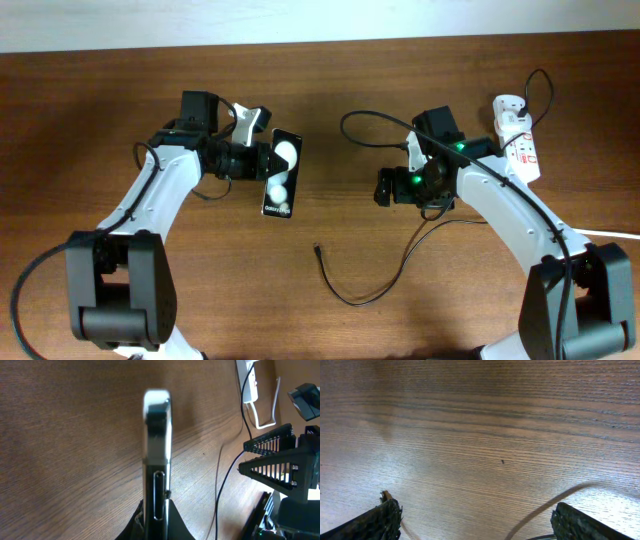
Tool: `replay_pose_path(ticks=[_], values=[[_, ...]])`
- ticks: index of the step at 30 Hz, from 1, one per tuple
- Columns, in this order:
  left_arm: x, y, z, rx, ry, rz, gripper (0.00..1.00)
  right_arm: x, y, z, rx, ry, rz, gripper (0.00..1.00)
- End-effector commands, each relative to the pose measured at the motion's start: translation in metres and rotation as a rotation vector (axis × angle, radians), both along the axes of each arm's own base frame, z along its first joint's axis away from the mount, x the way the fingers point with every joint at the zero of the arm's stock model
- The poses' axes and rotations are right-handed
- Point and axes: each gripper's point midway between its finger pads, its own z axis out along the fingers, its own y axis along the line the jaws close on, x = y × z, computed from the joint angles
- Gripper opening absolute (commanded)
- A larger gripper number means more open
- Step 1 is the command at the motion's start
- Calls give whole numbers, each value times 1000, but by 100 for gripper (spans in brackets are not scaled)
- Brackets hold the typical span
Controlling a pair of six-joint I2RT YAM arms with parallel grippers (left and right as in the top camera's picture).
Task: Plug charger to phone and switch on socket
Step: 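Hold the phone upright with the left gripper, screen facing right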
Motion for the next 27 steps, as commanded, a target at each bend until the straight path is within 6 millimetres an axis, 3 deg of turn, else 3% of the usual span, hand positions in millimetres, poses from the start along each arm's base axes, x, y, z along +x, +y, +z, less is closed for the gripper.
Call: replay_pose_path(ticks=[1, 27], values=[[0, -5, 13, -39, -36, -30, 0, -1, 0, -4, -13, 9, -4, 99], [1, -8, 17, -64, -48, -40, 0, -1, 0, -4, -13, 9, -4, 98]])
